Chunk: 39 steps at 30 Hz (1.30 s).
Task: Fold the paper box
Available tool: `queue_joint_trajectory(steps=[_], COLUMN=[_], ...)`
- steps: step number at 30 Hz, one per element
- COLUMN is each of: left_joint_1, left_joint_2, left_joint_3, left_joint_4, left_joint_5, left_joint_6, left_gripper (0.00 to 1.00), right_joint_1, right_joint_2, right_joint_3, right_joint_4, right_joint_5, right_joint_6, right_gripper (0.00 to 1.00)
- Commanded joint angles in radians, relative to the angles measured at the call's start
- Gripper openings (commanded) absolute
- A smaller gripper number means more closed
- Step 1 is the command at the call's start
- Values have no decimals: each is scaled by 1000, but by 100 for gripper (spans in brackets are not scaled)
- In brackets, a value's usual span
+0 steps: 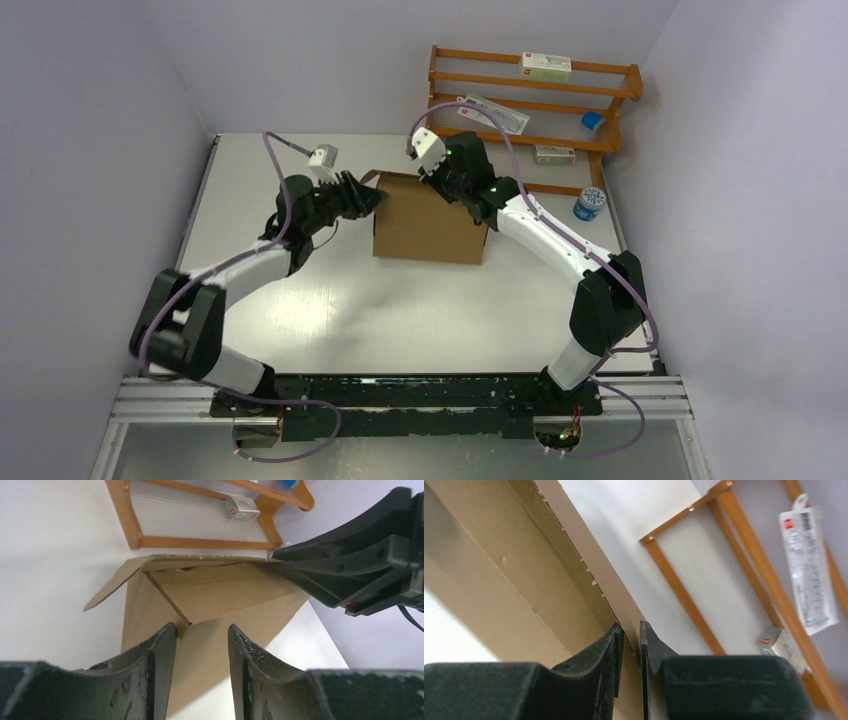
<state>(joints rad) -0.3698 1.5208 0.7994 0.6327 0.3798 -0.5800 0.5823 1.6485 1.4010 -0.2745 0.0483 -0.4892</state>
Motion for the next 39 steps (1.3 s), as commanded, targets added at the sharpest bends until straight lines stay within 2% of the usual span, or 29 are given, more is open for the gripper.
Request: queue_joint_trajectory(steps=[1, 3, 6, 8, 15, 17, 23, 27, 30, 35, 39], left_joint_1=[-76, -82, -84, -90, -110, -112, -112, -110, -112, -113, -113], left_joint_2=[-173, -221, -267, -305, -451, -494, -585, -614, -671, -786, -808], left_joint_3=[-44, -34, -28, -54, -240, -266, -227, -195, -261, -460, -503], left_joint_4=[-222, -334, -420, -429, -342, -347, -509, -608, -570, -393, -336], left_joint_5=[-94, -148, -179, -191, -209, -219, -279, -306, -290, -238, -246], left_joint_6=[-4, 16, 33, 37, 1, 1, 41, 52, 20, -99, -97], left_gripper=[46, 48, 48, 49, 49, 49, 57, 58, 59, 58, 59], right_joint_1=[70, 81, 83, 83, 122, 141, 234, 280, 311, 352, 369], right_joint_2=[11, 14, 11, 5, -56, -61, -95, -132, -161, -175, -156], right_joint_3=[26, 29, 30, 36, -11, -13, -60, -103, -114, -105, -85], right_joint_4=[-30, -32, -34, -50, -57, -77, -86, -45, -13, 49, 80], right_joint_5=[-144, -141, -134, -136, -146, -133, -23, 38, 64, 99, 125], right_joint_6=[88, 98, 113, 121, 120, 112, 57, 24, -4, -78, -151], right_gripper=[21, 23, 25, 24, 7, 5, 3, 2, 2, 0, 0])
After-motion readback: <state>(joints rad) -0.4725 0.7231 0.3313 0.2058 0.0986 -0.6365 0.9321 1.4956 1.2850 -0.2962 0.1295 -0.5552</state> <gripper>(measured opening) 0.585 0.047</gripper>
